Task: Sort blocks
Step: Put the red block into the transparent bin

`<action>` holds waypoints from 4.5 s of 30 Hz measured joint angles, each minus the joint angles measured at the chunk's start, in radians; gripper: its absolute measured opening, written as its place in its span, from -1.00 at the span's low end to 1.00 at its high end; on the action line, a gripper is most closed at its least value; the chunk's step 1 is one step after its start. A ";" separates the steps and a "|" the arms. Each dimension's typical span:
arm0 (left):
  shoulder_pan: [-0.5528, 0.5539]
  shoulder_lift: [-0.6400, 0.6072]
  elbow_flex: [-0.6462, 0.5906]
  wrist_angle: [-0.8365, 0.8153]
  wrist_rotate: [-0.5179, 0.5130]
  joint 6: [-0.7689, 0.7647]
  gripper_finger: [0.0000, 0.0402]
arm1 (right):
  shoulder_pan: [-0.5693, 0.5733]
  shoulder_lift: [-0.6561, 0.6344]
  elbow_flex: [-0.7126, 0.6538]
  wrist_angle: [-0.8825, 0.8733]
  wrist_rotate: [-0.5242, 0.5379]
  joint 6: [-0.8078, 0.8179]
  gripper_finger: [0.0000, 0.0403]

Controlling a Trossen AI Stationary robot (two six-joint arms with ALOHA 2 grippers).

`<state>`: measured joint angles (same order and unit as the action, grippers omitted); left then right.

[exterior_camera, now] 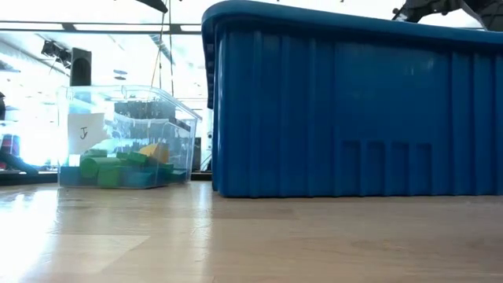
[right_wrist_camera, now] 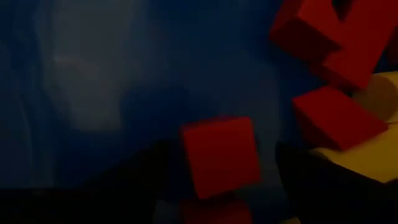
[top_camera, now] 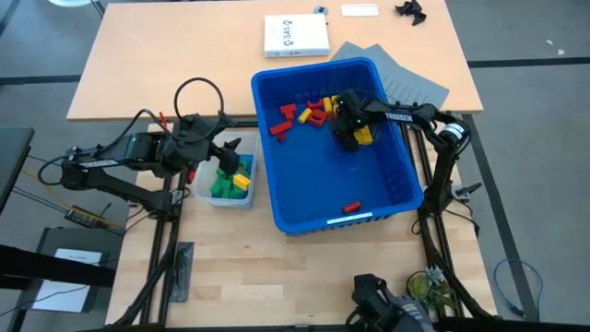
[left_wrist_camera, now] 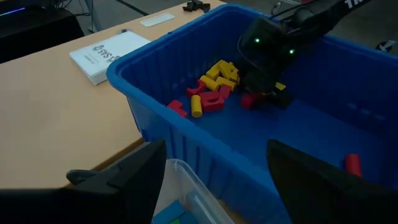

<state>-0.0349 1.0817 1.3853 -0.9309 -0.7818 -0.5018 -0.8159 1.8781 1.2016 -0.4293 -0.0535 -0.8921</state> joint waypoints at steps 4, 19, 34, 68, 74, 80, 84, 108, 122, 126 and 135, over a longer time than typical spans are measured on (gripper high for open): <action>0.000 0.000 0.000 0.000 0.000 0.000 0.43 | -0.003 0.012 0.002 -0.013 -0.014 0.001 0.29; 0.000 0.000 0.000 0.004 0.000 0.000 0.43 | 0.065 -0.233 -0.004 -0.041 -0.058 0.089 -0.37; 0.000 0.000 0.000 0.005 0.000 0.000 0.43 | 0.437 -0.310 0.038 0.418 -0.213 0.746 -0.37; 0.000 0.000 0.000 0.075 0.000 0.000 0.43 | 0.542 0.058 0.553 0.250 -0.186 0.704 0.70; 0.000 0.000 0.000 0.075 0.000 0.000 0.43 | 0.479 -0.094 0.552 -0.033 -0.148 0.577 0.69; 0.000 0.000 0.000 0.075 0.000 0.000 0.43 | 0.393 -0.251 0.535 -0.209 -0.135 0.499 0.60; 0.000 0.000 0.000 0.075 0.000 0.000 0.43 | 0.336 -0.351 0.509 -0.263 -0.139 0.455 0.55; 0.000 0.000 0.000 0.075 0.000 0.000 0.43 | 0.089 -0.196 0.211 -0.384 0.132 0.049 0.52; 0.000 0.000 0.000 0.114 0.000 0.000 0.43 | 0.036 0.069 0.206 -0.401 0.235 -0.081 0.52; 0.000 0.000 0.000 0.146 0.000 0.000 0.43 | 0.034 0.097 0.207 -0.391 0.215 -0.063 0.44; 0.000 0.000 0.000 0.214 0.001 0.000 0.43 | 0.035 0.094 0.207 -0.370 0.180 -0.052 -0.37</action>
<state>-0.0345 1.0820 1.3853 -0.7167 -0.7807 -0.5019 -0.7811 1.9721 1.4088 -0.7991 0.1265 -0.9443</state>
